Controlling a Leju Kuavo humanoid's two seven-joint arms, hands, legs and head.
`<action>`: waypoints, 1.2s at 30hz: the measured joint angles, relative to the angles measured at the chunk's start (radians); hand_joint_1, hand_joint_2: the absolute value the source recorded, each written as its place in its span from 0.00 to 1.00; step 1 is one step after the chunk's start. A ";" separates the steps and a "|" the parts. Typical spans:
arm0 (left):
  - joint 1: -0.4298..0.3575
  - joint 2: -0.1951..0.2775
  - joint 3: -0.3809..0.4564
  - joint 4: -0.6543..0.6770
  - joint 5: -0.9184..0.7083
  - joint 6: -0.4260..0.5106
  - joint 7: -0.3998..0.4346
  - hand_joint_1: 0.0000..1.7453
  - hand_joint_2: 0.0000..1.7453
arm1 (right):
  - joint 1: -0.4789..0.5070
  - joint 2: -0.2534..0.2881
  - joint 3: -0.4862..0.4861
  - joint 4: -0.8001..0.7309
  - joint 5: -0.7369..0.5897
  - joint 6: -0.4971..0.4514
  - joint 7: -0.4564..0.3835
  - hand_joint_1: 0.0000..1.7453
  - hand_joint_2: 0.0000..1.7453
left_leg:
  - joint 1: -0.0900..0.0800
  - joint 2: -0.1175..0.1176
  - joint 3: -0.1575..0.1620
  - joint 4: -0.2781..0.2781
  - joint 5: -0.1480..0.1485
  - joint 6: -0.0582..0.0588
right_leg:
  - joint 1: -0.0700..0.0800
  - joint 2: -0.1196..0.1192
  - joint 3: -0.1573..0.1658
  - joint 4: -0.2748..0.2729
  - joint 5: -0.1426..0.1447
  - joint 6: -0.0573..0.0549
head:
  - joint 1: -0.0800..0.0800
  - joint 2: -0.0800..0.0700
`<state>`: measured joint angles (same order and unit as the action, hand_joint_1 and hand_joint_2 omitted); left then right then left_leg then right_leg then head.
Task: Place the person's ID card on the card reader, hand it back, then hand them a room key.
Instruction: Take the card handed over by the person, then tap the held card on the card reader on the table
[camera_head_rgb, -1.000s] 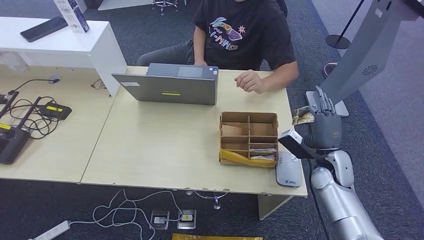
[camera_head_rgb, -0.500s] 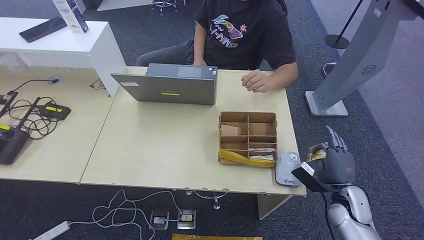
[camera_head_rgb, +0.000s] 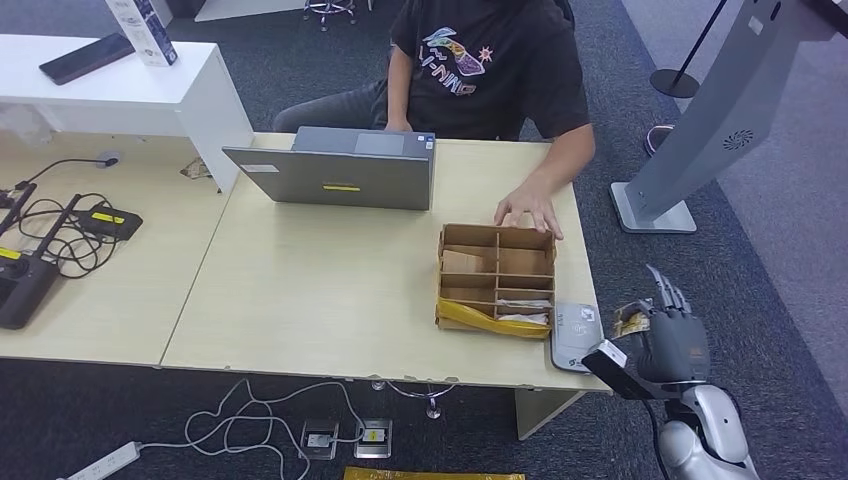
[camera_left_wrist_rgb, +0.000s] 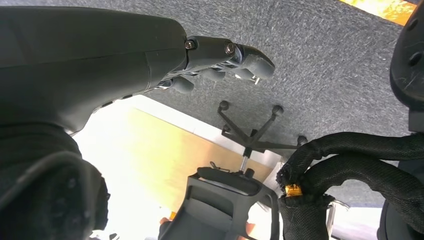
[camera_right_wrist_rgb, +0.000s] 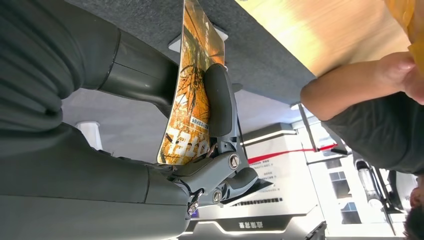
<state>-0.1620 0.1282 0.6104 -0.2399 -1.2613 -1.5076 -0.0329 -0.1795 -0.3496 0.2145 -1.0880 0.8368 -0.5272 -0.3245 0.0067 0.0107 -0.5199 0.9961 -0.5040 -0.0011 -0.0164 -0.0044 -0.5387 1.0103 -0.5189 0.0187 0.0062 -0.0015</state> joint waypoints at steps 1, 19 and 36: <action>0.000 0.000 0.000 0.000 -0.001 0.000 0.000 0.00 0.00 | 0.000 0.002 0.000 0.000 0.000 0.000 -0.002 1.00 1.00 | 0.000 0.000 0.000 0.000 0.000 0.000 | 0.000 0.000 0.000 0.000 0.000 0.000 | 0.000 0.000; -0.001 0.000 0.000 0.000 -0.005 0.000 -0.001 0.00 0.00 | -0.007 0.030 0.049 0.017 -0.010 0.032 -0.008 1.00 1.00 | 0.000 0.000 0.000 0.000 0.000 0.000 | 0.000 0.000 0.000 0.000 0.000 0.000 | 0.000 0.000; -0.001 -0.001 0.000 0.000 0.001 0.000 -0.001 0.00 0.00 | -0.059 0.049 0.111 0.184 -0.043 0.024 -0.045 1.00 1.00 | 0.000 0.002 0.002 0.000 0.000 0.000 | 0.000 0.002 0.001 0.000 0.000 0.000 | 0.000 0.000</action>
<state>-0.1634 0.1274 0.6100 -0.2399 -1.2599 -1.5076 -0.0336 -0.2390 -0.3004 0.3255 -0.9043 0.7935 -0.5031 -0.3699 0.0070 0.0126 -0.5180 0.9962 -0.5040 -0.0011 -0.0162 -0.0027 -0.5377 1.0103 -0.5187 0.0189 0.0064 -0.0015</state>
